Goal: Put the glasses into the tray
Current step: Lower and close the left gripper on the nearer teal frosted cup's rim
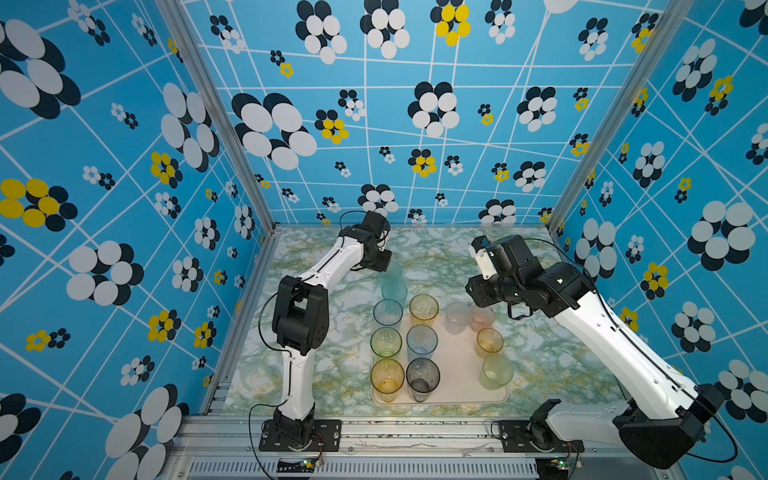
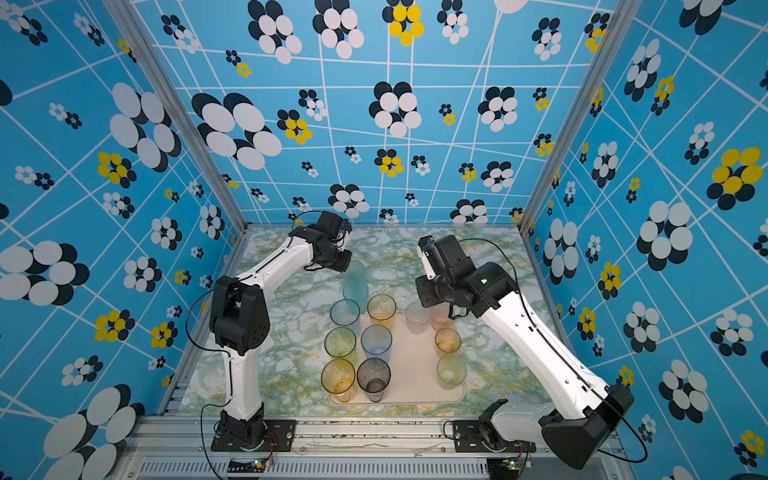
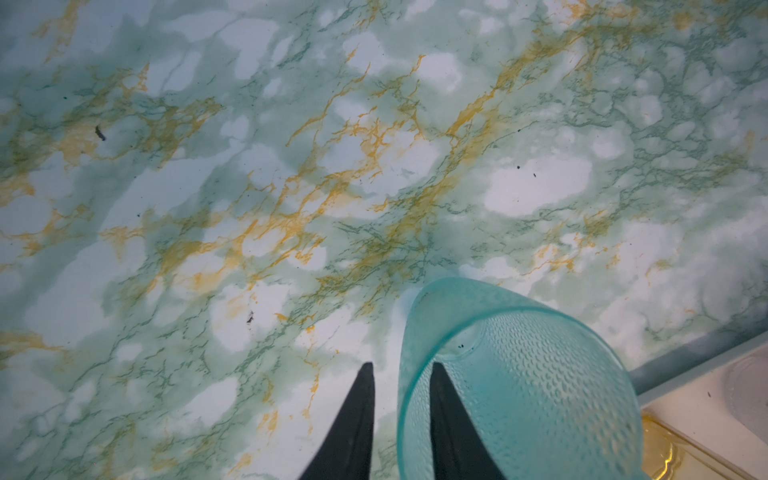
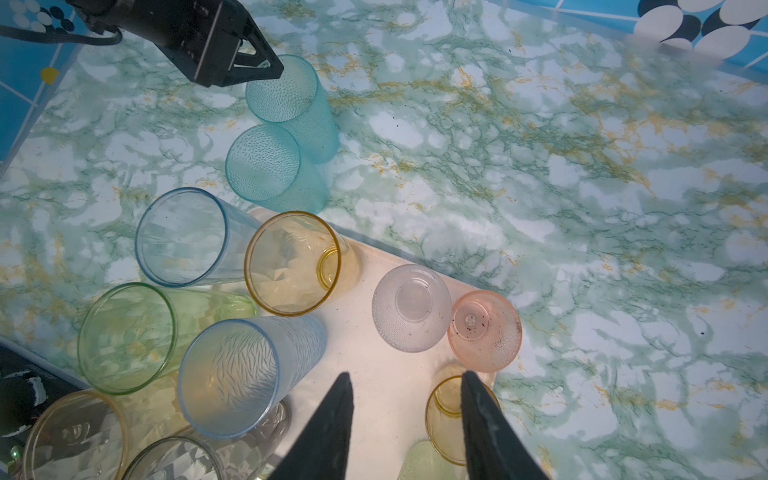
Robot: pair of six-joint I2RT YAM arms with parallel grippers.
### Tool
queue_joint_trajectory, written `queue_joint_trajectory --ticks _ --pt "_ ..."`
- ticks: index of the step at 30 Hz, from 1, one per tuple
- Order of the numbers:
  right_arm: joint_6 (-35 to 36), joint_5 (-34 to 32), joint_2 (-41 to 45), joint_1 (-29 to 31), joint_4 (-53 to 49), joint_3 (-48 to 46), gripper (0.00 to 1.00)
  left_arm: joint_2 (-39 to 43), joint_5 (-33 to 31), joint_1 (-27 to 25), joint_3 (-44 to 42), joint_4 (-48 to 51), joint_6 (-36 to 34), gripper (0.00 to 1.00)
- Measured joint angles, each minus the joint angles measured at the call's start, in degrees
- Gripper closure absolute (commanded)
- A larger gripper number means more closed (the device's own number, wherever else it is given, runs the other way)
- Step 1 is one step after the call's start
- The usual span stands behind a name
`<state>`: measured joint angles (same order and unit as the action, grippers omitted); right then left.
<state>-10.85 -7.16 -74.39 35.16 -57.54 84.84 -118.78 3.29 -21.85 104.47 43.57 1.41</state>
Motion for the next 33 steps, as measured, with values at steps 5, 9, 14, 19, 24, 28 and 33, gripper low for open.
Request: queue_joint_trajectory --ticks 5,9,14,19,24,28,33 --pt "0.2 0.31 -0.04 -0.07 0.35 -0.39 0.55 -1.05 -0.87 -0.61 1.81 0.9 -0.52 0.78" --pt "0.2 0.48 -0.04 -0.22 0.83 -1.27 0.55 -1.77 -1.84 -0.81 2.49 1.7 -1.03 0.84" --pt "0.22 0.5 -0.02 -0.55 1.05 -1.77 0.55 -2.58 -2.32 -0.96 3.19 2.82 -1.18 0.9" --pt "0.2 0.48 0.09 -0.7 1.27 -2.21 0.55 -2.75 -3.02 -1.25 3.67 2.73 -1.51 0.96" --pt "0.2 0.48 0.37 -0.7 1.27 -2.86 0.55 -2.73 -3.63 -1.44 3.67 2.75 -1.55 0.98" --pt "0.15 0.44 0.52 -0.94 1.31 -3.43 0.55 -2.23 -4.7 -1.42 3.67 2.73 -2.16 0.99" --pt "-0.11 0.22 1.03 -2.51 1.31 -4.9 0.55 0.33 -5.84 -0.72 3.65 2.71 -2.78 1.0"
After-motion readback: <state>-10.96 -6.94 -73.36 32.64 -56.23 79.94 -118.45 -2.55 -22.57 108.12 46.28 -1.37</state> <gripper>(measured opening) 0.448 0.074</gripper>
